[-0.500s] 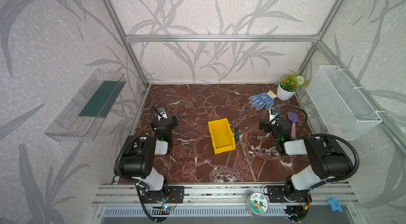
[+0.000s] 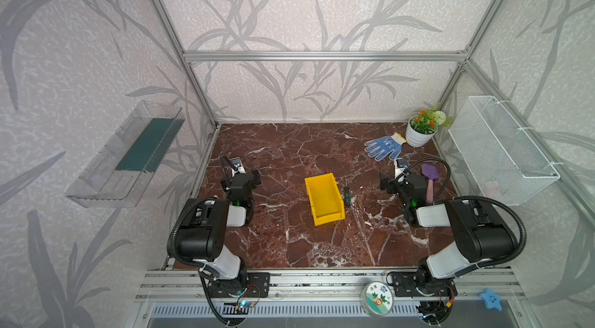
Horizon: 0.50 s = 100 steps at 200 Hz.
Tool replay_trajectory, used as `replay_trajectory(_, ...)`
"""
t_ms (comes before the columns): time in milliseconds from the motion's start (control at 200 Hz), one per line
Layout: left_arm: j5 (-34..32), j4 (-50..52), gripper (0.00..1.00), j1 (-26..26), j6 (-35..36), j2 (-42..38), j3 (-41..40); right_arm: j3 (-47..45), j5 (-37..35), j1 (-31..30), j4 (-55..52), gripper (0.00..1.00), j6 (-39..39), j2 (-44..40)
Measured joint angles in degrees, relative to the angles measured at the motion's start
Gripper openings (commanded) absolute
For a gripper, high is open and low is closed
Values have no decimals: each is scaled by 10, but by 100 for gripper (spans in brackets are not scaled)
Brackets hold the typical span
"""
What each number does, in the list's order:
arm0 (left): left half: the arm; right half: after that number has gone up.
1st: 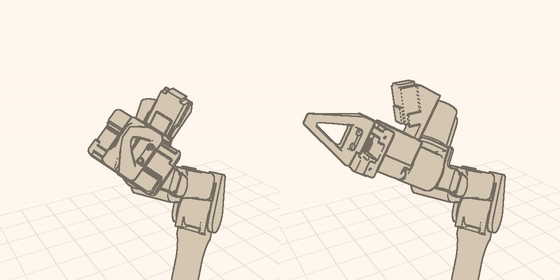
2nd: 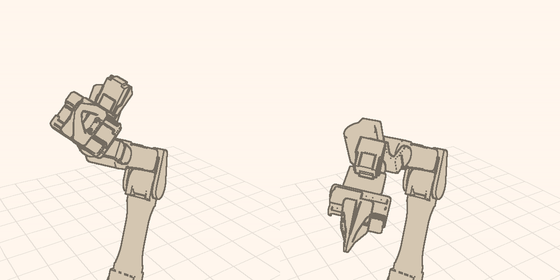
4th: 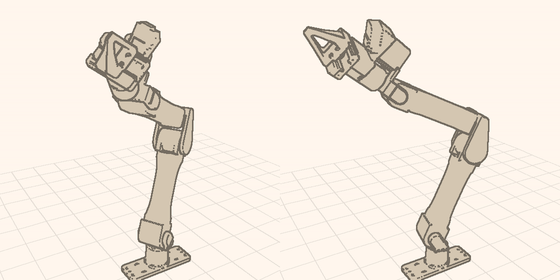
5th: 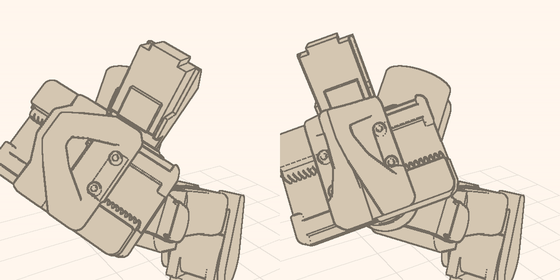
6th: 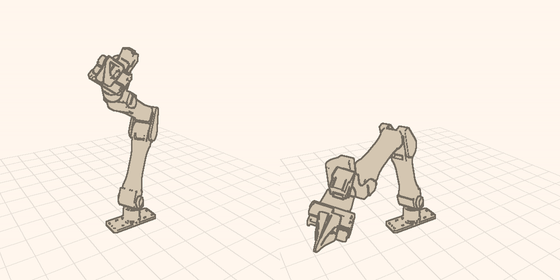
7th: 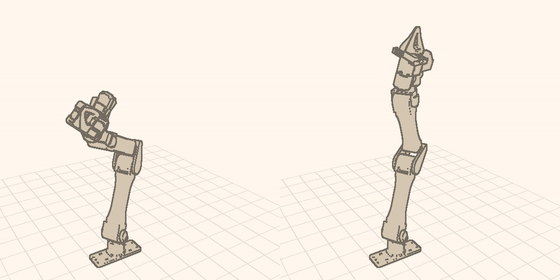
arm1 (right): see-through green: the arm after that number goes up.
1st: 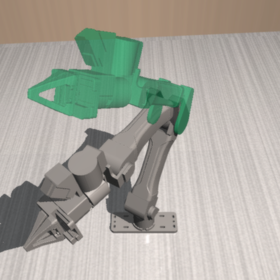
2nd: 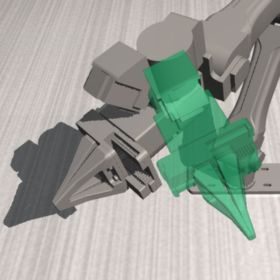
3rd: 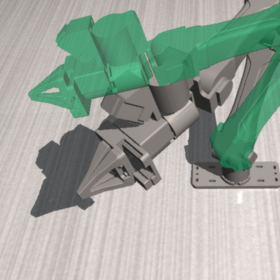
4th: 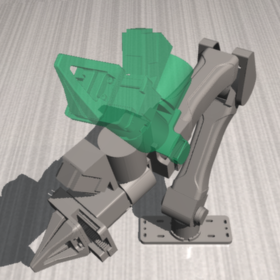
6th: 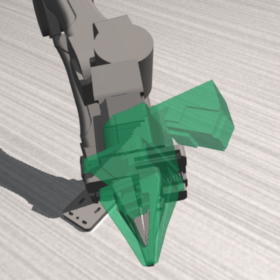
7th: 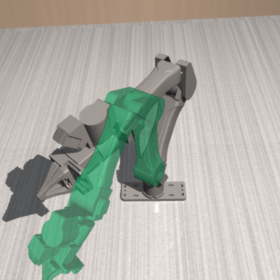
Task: Put the screwdriver in the bin
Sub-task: Move the bin to the top-center of the table.
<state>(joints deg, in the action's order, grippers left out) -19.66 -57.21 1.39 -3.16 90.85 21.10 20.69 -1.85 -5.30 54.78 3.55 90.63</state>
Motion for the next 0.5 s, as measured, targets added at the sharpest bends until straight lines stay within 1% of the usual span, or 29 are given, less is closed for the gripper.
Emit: replay_trajectory(500, -3, -1, 99, 0, 0, 0, 0, 0, -1, 0, 0, 99, 0, 0)
